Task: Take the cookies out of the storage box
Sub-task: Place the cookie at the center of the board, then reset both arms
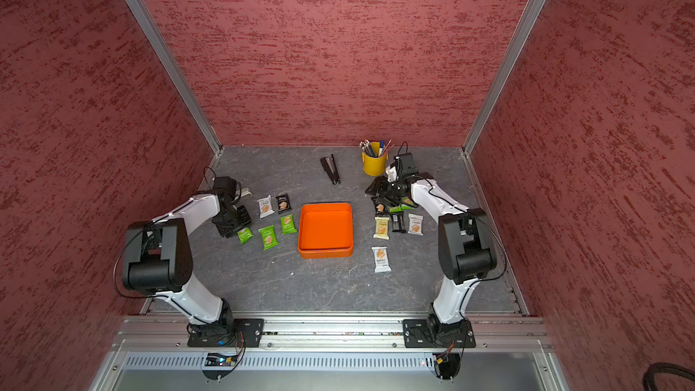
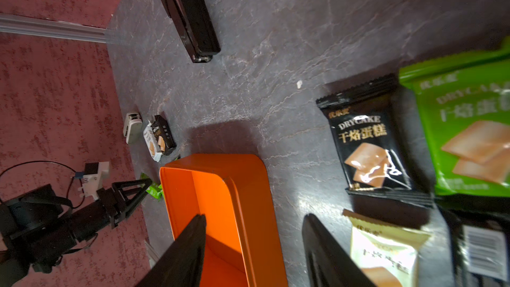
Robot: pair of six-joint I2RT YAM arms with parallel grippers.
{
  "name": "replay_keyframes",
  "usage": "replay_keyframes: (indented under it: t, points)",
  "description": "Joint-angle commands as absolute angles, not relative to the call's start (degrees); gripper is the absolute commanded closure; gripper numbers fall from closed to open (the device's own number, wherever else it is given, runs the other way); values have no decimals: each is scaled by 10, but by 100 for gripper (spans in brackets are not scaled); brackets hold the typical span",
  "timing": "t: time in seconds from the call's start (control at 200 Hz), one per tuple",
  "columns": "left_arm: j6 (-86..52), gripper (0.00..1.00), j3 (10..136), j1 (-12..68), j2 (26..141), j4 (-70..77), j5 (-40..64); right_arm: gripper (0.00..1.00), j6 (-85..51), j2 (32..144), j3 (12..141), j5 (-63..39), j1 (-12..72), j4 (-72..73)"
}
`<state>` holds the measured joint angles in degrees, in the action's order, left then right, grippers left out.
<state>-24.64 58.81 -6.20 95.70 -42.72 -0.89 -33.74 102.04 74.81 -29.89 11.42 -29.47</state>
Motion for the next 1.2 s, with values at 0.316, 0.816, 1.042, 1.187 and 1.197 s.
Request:
replay_keyframes:
  t: [0.316, 0.816, 1.042, 1.187, 1.197]
  points:
    - [-232, 26, 601, -59, 940, -432, -11, 40, -219, 936, 763, -61, 87, -389]
    - [-77, 2, 370, -61, 747, 78, -49, 37, 15, 831, 359, 205, 71, 264]
    - [-24, 0, 260, -72, 743, 255, -3, 36, 12, 875, 294, 158, 55, 395]
    - [-30, 0, 234, -67, 764, 344, 11, 31, 4, 867, 271, 113, 39, 425]
    - [-31, 0, 230, -67, 766, 364, 11, 31, 3, 867, 270, 110, 38, 425]
